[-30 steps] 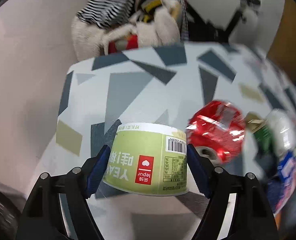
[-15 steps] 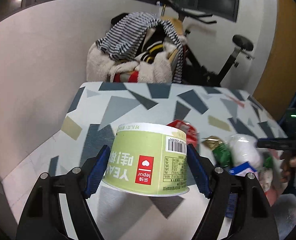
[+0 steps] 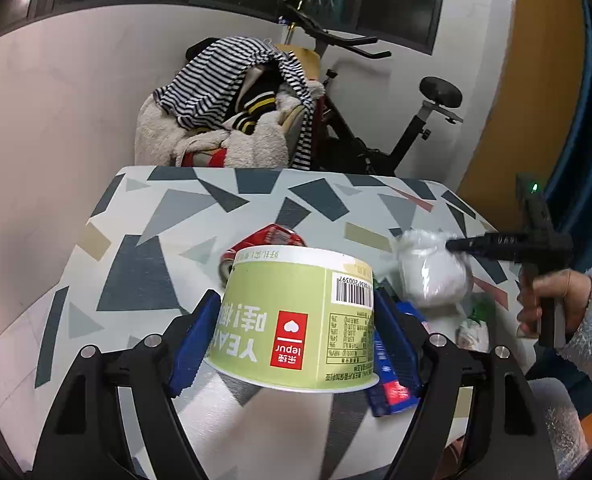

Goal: Collect trash
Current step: 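Lift the yogurt cup with the left tool while the right tool grasps the white plastic bag, then lower the white bag into the bin and open the right tool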

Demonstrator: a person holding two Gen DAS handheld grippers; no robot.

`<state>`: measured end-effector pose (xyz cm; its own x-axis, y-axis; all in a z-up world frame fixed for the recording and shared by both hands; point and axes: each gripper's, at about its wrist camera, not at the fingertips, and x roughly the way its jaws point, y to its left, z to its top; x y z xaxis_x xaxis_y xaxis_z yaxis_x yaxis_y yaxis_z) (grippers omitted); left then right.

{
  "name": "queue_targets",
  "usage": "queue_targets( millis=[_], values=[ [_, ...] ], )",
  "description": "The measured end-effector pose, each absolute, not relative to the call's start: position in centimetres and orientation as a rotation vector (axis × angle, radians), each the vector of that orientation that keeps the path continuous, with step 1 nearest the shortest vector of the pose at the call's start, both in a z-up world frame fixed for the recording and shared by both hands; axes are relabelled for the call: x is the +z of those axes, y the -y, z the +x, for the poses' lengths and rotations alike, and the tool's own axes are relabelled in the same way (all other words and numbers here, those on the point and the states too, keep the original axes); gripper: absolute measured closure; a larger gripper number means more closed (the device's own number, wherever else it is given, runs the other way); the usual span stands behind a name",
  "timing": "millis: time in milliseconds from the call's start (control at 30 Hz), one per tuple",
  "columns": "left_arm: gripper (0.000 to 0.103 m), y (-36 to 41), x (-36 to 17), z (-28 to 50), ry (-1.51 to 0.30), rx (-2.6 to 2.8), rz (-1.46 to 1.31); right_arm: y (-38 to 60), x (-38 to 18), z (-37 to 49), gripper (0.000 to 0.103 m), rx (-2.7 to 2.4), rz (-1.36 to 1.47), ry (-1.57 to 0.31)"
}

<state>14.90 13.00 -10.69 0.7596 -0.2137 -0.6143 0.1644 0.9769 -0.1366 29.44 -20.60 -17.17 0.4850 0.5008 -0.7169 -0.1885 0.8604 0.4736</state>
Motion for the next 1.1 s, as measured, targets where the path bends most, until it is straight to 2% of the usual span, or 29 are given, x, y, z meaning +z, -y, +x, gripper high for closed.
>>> queue_targets(
  millis=[233,467,767,1100],
  values=[
    [0.028,-10.1,-9.8,12.0,-0.645,-0.234,-0.082,21.8,-12.0,25.7,0.072,0.384,0.169,-0.804],
    [0.028,-6.9,-9.5,8.4,-0.631,-0.261,-0.067,22.7,-9.5,20.9,0.072,0.425,0.061,-0.740],
    [0.028,-4.2,-9.7,2.8,-0.632,-0.281,-0.049,23.0,-9.0,13.4,0.072,0.486,-0.041,-0.693],
    [0.028,-2.8,-10.9,-1.7,-0.636,-0.279,-0.063,21.9,-12.2,5.6,0.072,0.595,-0.082,-0.739]
  ],
)
